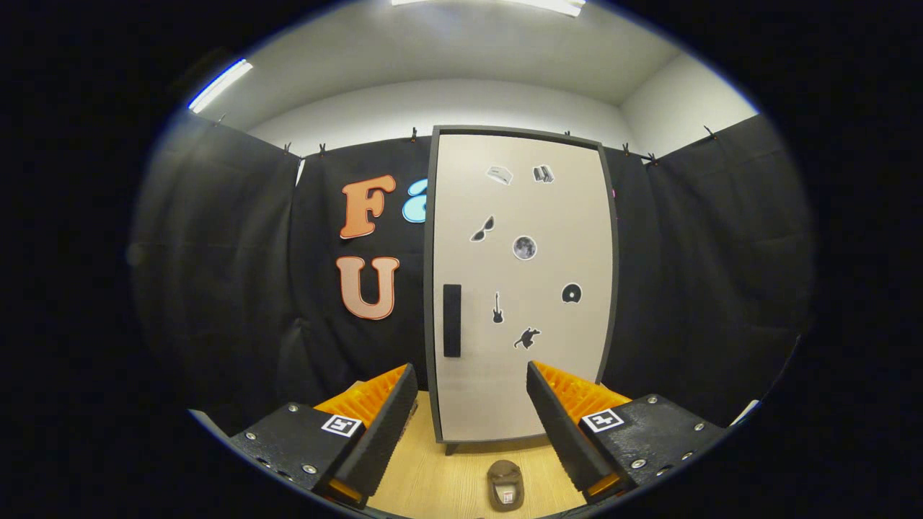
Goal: Open the shoe cabinet door, grab the shoes and put them into the shoe cabinet, then close the shoe cabinet door.
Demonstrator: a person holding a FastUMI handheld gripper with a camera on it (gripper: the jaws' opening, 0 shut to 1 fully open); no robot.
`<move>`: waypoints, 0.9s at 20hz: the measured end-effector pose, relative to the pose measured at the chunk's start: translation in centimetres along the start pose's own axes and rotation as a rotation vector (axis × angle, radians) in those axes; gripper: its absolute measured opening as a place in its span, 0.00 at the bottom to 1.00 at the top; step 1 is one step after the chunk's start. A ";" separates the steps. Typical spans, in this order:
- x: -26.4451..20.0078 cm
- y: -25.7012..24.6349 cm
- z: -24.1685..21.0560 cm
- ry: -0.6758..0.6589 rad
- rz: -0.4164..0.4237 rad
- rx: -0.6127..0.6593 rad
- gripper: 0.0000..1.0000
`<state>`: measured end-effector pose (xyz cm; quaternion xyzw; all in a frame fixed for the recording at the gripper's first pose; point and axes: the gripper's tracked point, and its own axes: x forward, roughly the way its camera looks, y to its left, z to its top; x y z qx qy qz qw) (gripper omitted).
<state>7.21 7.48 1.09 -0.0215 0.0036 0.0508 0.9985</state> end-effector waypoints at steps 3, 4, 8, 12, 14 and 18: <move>3.2 1.2 0.2 0.002 0.024 0.005 0.95; 4.4 1.6 0.3 -0.001 0.032 0.005 0.95; 9.3 2.9 0.0 0.003 0.061 -0.009 0.95; 14.0 4.0 -0.5 0.006 0.076 -0.013 0.95; 16.1 4.2 -0.8 0.008 0.073 -0.011 0.95; 19.8 3.9 -1.6 0.020 0.060 0.025 0.91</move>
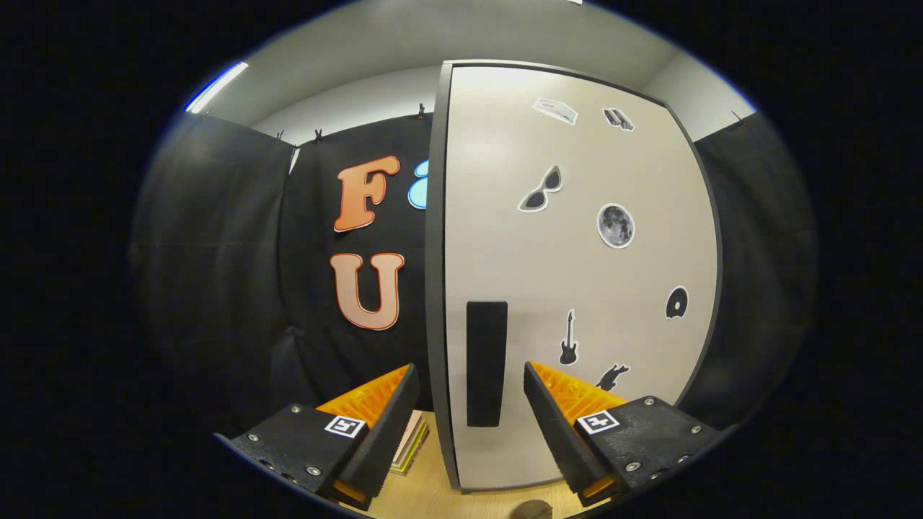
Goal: Open the shoe cabinet door, grab the shoes and put them into the shoe cabinet, then close the shoe cabinet door.
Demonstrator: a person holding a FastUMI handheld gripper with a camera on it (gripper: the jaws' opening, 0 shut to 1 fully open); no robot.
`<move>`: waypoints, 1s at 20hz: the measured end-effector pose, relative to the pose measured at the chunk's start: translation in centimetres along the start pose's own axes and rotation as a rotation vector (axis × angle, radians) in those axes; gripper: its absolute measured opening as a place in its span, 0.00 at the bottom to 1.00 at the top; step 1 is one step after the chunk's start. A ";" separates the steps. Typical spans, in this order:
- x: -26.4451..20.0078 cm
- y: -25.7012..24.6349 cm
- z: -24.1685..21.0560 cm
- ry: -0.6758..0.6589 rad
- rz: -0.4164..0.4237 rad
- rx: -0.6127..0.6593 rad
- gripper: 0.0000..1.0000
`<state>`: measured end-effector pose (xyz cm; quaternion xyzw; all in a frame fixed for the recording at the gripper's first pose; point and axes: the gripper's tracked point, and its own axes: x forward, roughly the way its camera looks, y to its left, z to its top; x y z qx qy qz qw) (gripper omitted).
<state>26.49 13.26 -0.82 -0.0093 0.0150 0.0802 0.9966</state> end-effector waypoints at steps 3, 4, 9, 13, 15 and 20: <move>1.8 0.0 -0.8 0.032 0.009 0.014 0.83; 2.3 -0.1 -0.7 0.033 0.002 0.016 0.73; 3.2 -1.1 -0.9 0.043 -0.040 0.044 0.38; 2.8 -1.3 -0.9 0.067 -0.036 0.029 0.32; 2.6 -1.2 -1.0 0.094 -0.027 0.054 0.30; 1.0 -1.3 -0.9 0.084 -0.033 0.071 0.25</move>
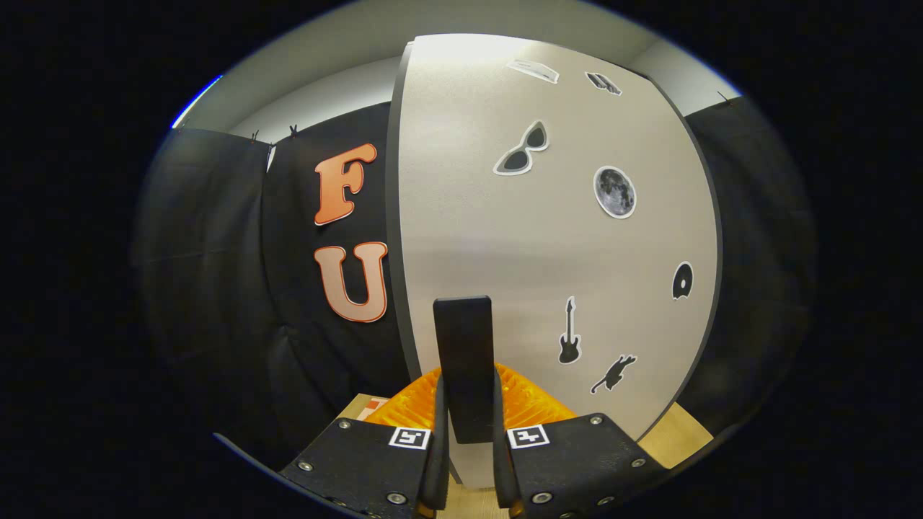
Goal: Open the shoe cabinet door, grab the shoes and put them into the shoe cabinet, then close the shoe cabinet door.
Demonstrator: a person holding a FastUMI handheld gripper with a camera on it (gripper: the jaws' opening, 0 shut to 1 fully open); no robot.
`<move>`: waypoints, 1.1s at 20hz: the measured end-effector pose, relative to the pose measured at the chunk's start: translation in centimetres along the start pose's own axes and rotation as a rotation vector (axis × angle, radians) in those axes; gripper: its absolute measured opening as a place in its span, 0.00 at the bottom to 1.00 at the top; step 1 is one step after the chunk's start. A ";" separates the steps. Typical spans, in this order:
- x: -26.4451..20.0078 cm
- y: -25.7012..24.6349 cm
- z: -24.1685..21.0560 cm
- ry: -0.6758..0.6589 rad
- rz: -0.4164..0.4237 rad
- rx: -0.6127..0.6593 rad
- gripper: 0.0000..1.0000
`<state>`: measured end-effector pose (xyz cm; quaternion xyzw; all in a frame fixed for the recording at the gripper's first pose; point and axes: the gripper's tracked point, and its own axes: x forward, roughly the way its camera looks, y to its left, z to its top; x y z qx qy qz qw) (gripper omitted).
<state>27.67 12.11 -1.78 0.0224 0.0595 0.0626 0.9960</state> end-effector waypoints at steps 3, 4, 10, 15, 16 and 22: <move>-1.5 -0.4 0.0 0.021 -0.002 0.005 0.25; -1.7 -0.6 0.0 0.020 -0.004 -0.002 0.25; -4.0 -1.2 0.5 0.003 0.011 0.019 0.25; -5.2 -1.9 0.5 0.003 0.023 0.028 0.22; -5.5 -2.1 0.4 0.004 0.019 0.021 0.22; -6.8 -3.2 0.4 -0.002 0.017 0.028 0.22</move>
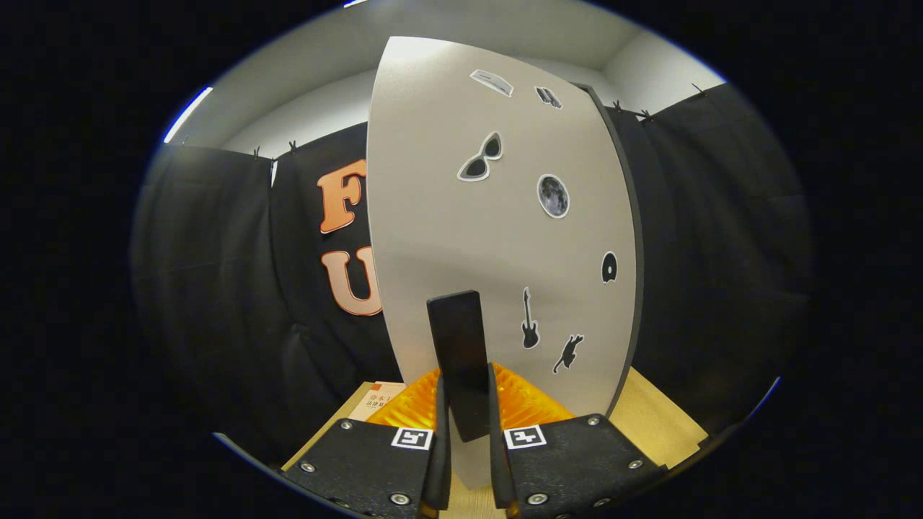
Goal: Open the shoe cabinet door, grab the shoes and put them into the shoe cabinet, then close the shoe cabinet door.
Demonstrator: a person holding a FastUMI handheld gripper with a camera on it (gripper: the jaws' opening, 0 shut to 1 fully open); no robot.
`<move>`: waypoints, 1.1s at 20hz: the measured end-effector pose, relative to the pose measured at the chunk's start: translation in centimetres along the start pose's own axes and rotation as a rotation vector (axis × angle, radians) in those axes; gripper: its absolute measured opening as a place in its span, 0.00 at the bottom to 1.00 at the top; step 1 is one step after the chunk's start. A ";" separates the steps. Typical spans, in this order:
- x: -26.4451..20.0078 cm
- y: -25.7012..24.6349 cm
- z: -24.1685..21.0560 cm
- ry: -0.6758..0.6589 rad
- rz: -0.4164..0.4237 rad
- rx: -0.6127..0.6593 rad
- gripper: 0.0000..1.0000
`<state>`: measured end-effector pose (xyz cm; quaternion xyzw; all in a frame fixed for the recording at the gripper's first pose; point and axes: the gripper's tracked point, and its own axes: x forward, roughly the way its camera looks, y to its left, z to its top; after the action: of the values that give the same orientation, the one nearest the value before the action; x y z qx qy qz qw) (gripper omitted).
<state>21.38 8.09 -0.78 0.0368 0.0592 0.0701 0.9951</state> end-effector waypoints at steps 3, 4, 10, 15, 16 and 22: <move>-0.7 -0.6 0.1 -0.001 -0.005 0.004 0.22; -1.0 -0.9 0.1 -0.003 -0.008 0.004 0.22; -2.5 -2.5 0.1 -0.005 -0.028 0.011 0.21; -4.0 -4.2 0.2 -0.015 -0.053 0.016 0.18; -4.2 -4.6 0.3 -0.014 -0.060 0.020 0.18; -5.1 -7.0 0.7 -0.019 -0.110 0.035 0.17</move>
<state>17.44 0.39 -0.14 0.0518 0.0527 0.0139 0.9972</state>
